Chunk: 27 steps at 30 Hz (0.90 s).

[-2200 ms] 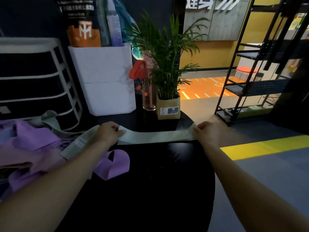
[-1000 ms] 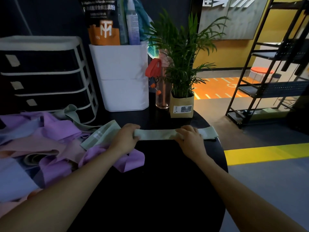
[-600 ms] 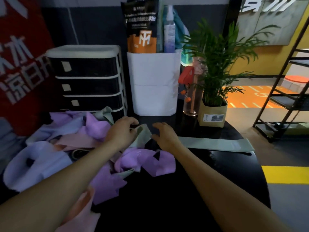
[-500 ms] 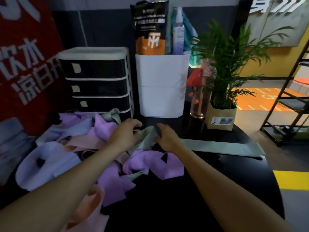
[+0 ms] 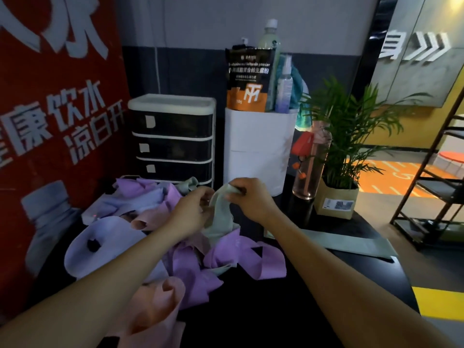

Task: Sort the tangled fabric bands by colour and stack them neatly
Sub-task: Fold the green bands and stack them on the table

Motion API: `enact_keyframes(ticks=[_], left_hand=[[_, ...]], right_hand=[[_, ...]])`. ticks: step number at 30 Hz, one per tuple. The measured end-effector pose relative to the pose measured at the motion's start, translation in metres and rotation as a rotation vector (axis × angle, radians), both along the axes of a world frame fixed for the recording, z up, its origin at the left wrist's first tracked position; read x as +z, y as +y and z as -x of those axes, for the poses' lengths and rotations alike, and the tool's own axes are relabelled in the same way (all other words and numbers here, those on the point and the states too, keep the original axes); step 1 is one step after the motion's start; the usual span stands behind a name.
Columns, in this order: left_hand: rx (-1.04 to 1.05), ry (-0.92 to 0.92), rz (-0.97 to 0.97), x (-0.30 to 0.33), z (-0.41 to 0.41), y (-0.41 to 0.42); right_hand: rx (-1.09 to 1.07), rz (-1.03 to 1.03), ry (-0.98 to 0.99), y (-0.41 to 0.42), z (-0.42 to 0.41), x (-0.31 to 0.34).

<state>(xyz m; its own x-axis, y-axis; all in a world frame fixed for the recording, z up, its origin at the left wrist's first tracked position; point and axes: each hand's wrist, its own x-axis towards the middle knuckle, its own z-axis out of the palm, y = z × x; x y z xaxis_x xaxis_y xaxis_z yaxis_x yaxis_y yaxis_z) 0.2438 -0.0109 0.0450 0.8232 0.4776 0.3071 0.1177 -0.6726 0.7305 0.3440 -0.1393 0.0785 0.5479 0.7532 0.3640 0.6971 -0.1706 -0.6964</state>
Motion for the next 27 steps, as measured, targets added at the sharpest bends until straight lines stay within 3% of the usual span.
enact_keyframes(ticks=[6, 18, 27], left_hand=[[-0.123, -0.165, 0.038, 0.034, 0.035, -0.002], [-0.169, -0.301, 0.155, 0.06, 0.065, -0.029], [-0.126, -0.482, 0.49, 0.077, 0.079, -0.039]], right_hand=[[0.015, -0.208, -0.048, -0.004, 0.027, 0.046], [-0.07, -0.512, 0.141, -0.031, 0.066, 0.102], [-0.094, -0.54, 0.159, -0.058, 0.07, 0.107]])
